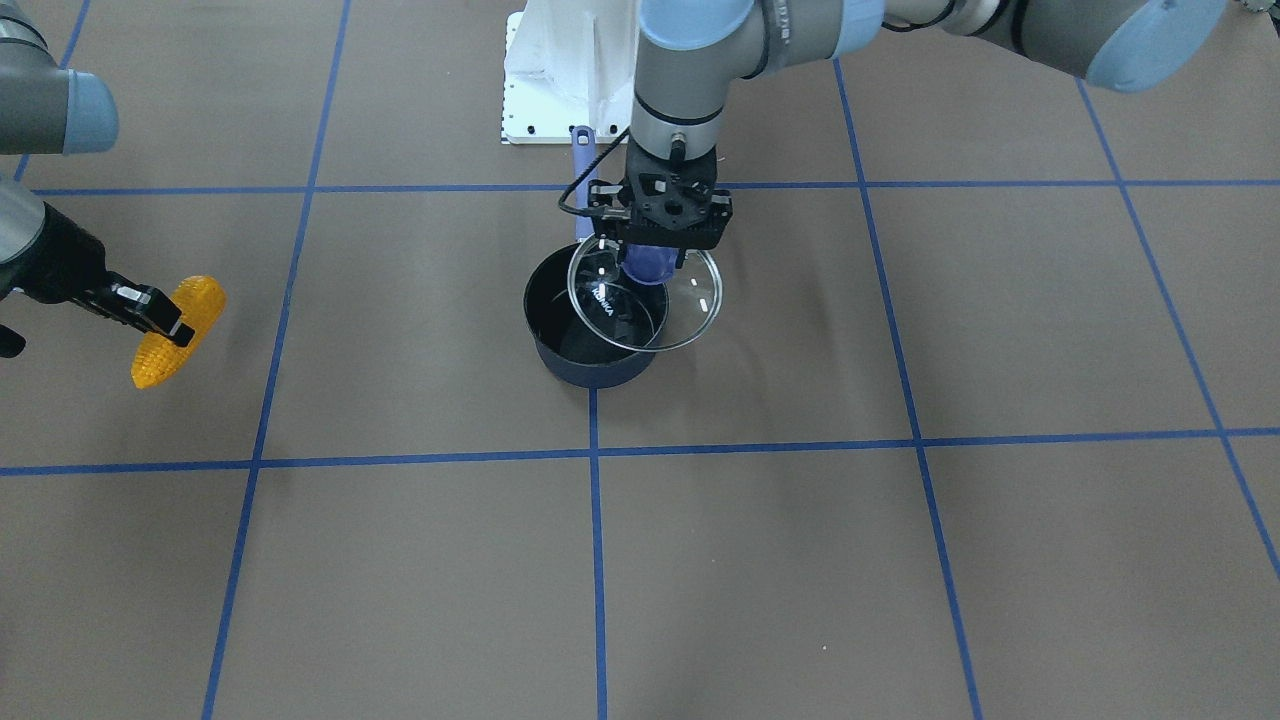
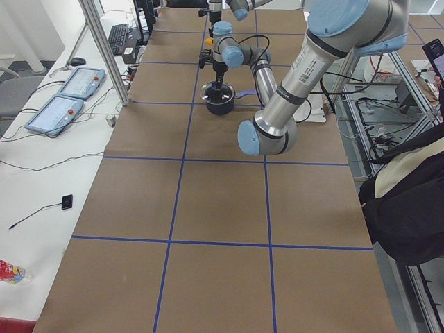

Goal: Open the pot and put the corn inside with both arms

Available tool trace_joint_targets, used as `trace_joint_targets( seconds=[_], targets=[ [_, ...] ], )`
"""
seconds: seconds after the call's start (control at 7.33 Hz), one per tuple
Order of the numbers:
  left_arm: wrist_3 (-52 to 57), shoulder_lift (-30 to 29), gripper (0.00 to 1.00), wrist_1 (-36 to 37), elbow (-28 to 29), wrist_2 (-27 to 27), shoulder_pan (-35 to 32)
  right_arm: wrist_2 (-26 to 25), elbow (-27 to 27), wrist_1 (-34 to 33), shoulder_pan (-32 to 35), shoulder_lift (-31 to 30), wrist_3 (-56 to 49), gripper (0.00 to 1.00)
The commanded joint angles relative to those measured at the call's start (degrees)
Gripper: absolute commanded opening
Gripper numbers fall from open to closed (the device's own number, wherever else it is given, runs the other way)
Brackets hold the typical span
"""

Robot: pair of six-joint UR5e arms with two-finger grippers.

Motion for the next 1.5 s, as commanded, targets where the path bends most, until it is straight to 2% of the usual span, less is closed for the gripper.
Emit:
trace_joint_targets(
  seconds=[0.0, 0.27, 0.55, 0.82, 0.95, 1.09, 1.36],
  targets=[
    [9.7, 8.0, 0.45, -0.2, -5.2, -2.8, -4.8, -1.7, 1.9, -6.0, -3.6, 7.8, 8.2, 0.23],
    [18.5, 14.1, 0.45, -1.3, -5.8, -2.9, -9.0, -5.5, 3.9, -7.2, -9.6, 12.2, 16.6, 0.23],
    [23.9, 23.4, 0.45, -10.8, -4.6, -4.7, -12.2, -13.0, 7.1, -16.9, -16.8, 19.0, 20.5, 0.24],
    [28.5, 27.8, 0.45, -18.0, 0.2, -4.8, -14.0, -18.4, 7.9, -19.1, -22.9, 22.7, 25.4, 0.24],
    [29.5, 29.8, 0.45, -25.3, 4.5, -4.8, -14.2, -23.8, 7.7, -19.1, -28.0, 23.2, 25.8, 0.24],
    [29.6, 31.7, 0.45, -33.4, 8.5, -5.1, -14.7, -25.3, 7.6, -19.2, -30.3, 24.1, 26.6, 0.24],
    [29.6, 34.3, 0.45, -36.4, 9.2, -8.7, -15.2, -27.1, 5.0, -21.8, -31.9, 28.5, 27.1, 0.24]
  ],
)
